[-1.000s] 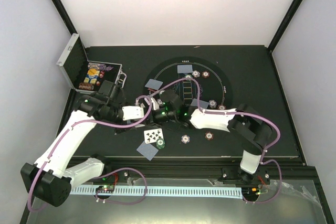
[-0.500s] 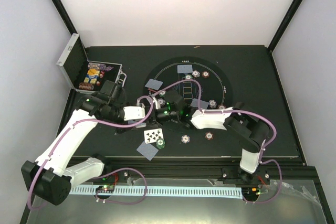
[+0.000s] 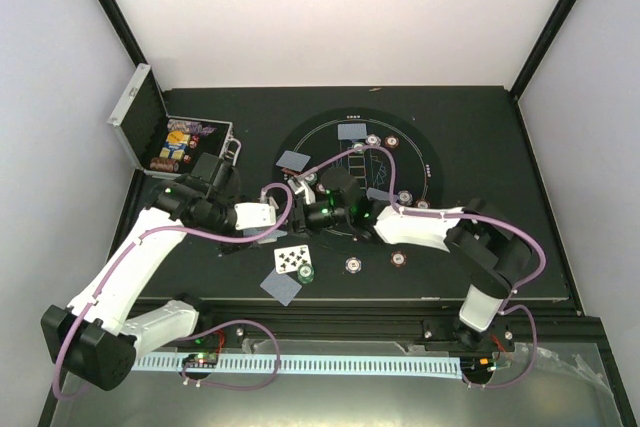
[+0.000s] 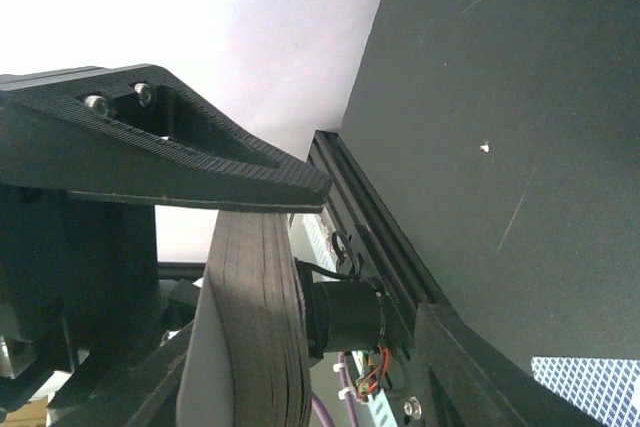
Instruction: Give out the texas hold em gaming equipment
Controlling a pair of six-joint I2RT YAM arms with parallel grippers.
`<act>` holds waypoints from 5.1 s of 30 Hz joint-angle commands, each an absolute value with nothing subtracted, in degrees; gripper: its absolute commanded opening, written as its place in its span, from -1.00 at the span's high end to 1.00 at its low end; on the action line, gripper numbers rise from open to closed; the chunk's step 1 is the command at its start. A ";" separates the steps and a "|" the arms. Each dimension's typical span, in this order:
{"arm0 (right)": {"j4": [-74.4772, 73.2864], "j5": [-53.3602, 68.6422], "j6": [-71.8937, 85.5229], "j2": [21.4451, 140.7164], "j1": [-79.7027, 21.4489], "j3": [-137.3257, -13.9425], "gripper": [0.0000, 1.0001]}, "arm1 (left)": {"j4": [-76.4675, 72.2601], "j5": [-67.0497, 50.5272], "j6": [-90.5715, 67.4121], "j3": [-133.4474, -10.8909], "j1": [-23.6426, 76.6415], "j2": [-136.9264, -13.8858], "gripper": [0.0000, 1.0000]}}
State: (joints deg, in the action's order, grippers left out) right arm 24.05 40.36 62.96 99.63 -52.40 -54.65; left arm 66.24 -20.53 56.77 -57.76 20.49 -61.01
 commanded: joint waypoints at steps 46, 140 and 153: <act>0.85 41.82 50.05 94.69 -37.11 -65.54 0.93 | 65.10 -18.63 56.43 -56.85 20.57 -59.50 0.97; 21.75 36.74 64.33 104.68 -55.91 -59.03 -0.57 | 67.68 -20.67 56.14 -59.46 20.74 -59.83 0.97; 18.32 34.25 61.72 100.38 -52.06 -52.11 -0.37 | 67.70 -20.83 56.34 -59.67 20.74 -59.37 0.97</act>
State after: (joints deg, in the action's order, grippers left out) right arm 24.82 37.67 64.05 101.16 -53.98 -54.50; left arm 66.19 -20.36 55.72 -57.08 20.75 -60.75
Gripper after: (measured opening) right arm 0.690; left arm 0.675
